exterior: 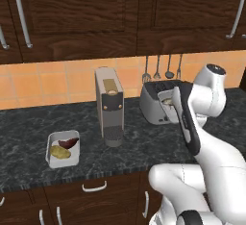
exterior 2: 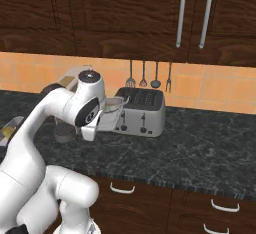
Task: Take the meat container that has the fish and place it on the second highest rack of the freezer. Then take the vegetable container that has the potatos and place it on the highest rack of the freezer.
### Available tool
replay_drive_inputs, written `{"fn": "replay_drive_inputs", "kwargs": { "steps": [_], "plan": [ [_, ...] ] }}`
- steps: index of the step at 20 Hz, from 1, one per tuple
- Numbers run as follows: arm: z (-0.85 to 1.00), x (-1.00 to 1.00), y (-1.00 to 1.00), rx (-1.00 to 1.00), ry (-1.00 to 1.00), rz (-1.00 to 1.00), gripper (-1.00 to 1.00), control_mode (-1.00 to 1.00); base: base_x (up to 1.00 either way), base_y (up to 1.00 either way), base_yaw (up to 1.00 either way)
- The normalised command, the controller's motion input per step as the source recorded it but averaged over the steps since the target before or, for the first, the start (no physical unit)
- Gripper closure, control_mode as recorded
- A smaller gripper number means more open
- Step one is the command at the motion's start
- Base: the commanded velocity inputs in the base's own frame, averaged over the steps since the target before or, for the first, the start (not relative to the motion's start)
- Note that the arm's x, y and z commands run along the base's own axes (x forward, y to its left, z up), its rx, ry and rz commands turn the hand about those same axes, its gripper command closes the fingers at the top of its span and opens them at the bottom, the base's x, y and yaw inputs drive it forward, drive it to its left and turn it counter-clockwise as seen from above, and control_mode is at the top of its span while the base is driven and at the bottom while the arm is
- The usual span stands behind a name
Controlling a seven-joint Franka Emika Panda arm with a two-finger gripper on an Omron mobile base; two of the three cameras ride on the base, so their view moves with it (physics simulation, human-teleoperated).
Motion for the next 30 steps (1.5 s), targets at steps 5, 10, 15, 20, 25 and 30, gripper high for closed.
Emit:
{"fn": "replay_drive_inputs", "kwargs": {
  "steps": [5,10,15,20,25,30],
  "plan": [
    [0.14,-0.18,0.41,-0.07,-0.07,0.0,1.0,-1.0,0.0,0.0,0.0],
    [0.01,-0.15,0.34,-0.05,0.0,0.02,1.0,-1.0,0.0,0.0,0.0],
    [0.0,-0.13,0.02,0.0,-0.02,0.02,1.0,1.0,-0.22,0.0,0.0],
    [0.0,0.0,0.0,0.0,0.0,0.0,1.0,1.0,-0.19,-0.4,-0.05],
    [0.0,0.0,0.0,0.0,0.0,0.0,1.0,1.0,-0.67,-1.0,-0.06],
    [0.0,0.0,0.0,0.0,0.0,0.0,1.0,1.0,-1.0,-0.51,-0.13]
  ]
}}
